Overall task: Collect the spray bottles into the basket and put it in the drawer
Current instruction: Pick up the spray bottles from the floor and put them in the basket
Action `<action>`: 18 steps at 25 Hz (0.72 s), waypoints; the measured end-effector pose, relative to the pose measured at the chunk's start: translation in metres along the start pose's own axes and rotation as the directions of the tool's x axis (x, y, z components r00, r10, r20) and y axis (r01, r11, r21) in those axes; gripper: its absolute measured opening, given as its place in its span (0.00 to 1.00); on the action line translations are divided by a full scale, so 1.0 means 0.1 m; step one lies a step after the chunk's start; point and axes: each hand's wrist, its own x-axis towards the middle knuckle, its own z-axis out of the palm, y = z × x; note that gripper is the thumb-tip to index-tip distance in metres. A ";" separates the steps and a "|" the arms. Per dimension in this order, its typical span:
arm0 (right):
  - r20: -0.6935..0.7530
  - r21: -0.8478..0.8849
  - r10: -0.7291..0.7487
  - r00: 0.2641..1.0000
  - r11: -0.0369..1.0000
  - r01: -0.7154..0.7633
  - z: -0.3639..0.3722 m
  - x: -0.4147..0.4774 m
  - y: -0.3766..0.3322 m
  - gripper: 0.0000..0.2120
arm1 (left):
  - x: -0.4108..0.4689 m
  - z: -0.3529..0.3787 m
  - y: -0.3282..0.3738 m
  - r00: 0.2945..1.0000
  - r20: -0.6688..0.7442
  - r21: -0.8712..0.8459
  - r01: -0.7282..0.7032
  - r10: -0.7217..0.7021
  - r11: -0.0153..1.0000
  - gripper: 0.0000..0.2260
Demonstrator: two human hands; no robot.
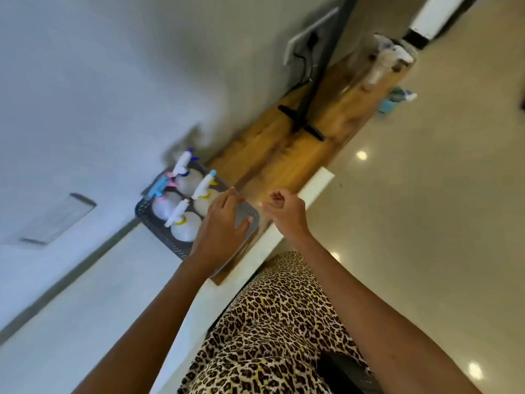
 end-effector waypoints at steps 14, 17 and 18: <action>-0.569 0.370 0.498 0.655 0.866 -0.337 -2.19 -3.14 1.70 0.10 | -1.33 1.96 2.23 0.530 0.603 -0.141 -0.664 0.596 0.734 0.18; -0.627 0.432 0.574 0.527 0.819 -0.379 -2.41 -4.13 2.04 0.10 | -2.02 2.43 2.62 0.392 0.660 -0.211 -0.722 0.641 0.659 0.18; -0.644 0.459 0.599 0.476 0.800 -0.385 -2.46 -4.49 2.16 0.10 | -2.30 2.60 2.77 0.339 0.677 -0.240 -0.737 0.653 0.632 0.18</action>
